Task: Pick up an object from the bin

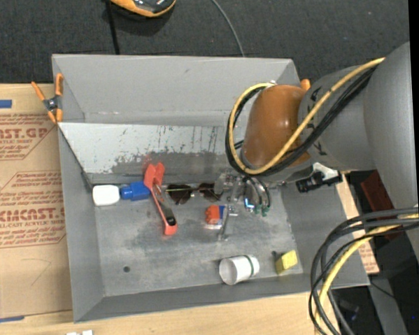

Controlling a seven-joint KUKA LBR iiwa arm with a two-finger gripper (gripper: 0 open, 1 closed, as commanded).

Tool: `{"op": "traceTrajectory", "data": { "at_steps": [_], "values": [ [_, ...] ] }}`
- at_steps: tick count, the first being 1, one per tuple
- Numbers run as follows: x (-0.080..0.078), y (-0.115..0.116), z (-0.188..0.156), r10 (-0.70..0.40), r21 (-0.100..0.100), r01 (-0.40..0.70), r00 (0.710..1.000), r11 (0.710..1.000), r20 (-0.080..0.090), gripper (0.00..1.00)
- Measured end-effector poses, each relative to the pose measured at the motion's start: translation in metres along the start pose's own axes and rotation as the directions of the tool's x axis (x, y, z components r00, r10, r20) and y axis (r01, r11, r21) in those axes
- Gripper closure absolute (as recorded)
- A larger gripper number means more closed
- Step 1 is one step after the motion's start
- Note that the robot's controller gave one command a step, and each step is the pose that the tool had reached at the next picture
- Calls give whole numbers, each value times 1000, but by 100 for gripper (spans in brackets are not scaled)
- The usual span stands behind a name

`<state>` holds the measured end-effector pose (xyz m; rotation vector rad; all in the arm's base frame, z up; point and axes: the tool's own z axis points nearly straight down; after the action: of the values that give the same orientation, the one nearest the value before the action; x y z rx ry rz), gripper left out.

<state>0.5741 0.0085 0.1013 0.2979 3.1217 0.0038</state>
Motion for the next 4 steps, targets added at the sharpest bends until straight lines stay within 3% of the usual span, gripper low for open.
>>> {"op": "traceTrajectory", "data": {
  "at_steps": [1, 2, 3, 4],
  "values": [
    [0, -5, 7, -238, 0, 238, 971, 971, 0, 0],
    [14, 10, 29, 158, -1, -158, 987, 988, 6, 100],
    [14, 10, 29, 158, -1, -158, 987, 987, 6, 100],
    [19, 7, -3, 133, 2, -133, 991, 991, -1, 100]
  ]
}}
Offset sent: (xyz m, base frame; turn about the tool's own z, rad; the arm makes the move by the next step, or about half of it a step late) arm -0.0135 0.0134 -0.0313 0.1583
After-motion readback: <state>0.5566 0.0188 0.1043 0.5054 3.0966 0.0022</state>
